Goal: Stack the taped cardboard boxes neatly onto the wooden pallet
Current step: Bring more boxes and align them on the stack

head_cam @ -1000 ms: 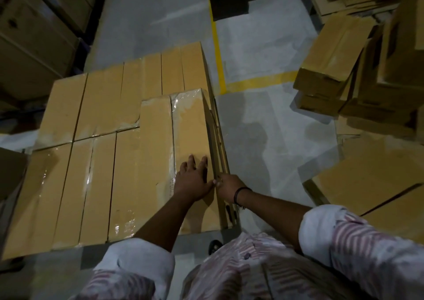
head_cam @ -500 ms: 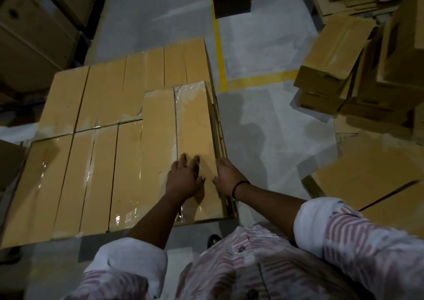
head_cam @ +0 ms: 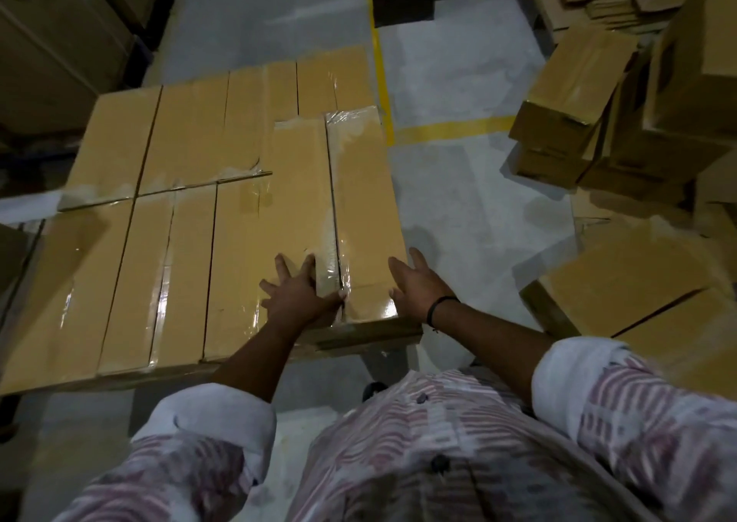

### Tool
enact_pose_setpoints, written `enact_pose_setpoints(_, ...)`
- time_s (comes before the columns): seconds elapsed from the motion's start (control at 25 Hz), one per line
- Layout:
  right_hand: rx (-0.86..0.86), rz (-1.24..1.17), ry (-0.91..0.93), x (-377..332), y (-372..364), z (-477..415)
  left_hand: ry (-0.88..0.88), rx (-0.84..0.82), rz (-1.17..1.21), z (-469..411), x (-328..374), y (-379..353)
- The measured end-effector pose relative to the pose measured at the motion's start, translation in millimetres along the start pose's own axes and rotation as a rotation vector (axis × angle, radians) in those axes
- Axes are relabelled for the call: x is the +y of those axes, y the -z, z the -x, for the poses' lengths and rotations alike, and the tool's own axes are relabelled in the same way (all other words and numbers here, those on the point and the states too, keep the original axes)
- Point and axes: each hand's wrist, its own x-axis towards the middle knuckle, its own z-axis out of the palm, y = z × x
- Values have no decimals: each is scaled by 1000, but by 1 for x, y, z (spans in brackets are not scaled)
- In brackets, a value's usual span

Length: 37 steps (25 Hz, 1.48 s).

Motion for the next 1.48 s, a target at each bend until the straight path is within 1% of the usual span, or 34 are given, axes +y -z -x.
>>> enact_pose_setpoints(0.2,66,-49,-4,-21,-9,15,-36,-5,49,14,-6,0)
enact_pose_setpoints(0.44,84,6,-53,-19,2,25,-104,8,49,25,0,2)
enact_pose_setpoints(0.56,60,26,-61,-15,-3,21,-110,-31,38,27,-1,-3)
enact_pose_setpoints(0.68,23,31,-72,-13,-8,20,-116,-37,19,26,-3,-6)
enact_pose_setpoints(0.92,33,15,-46,-14,-8,22,-97,-34,18,21,-7,-4)
enact_pose_setpoints(1.12,69,-33,-35,-11,-8,21,-96,-73,26,10,-3,-10)
enact_pose_setpoints(1.28,102,10,-34,-4,1,16,-44,-22,35,5,22,-5)
enact_pose_setpoints(1.36,112,23,-54,0,11,10,-102,38,-29,4,46,0)
enact_pose_setpoints(1.48,164,20,-83,12,41,2,-218,126,-56,-5,96,7)
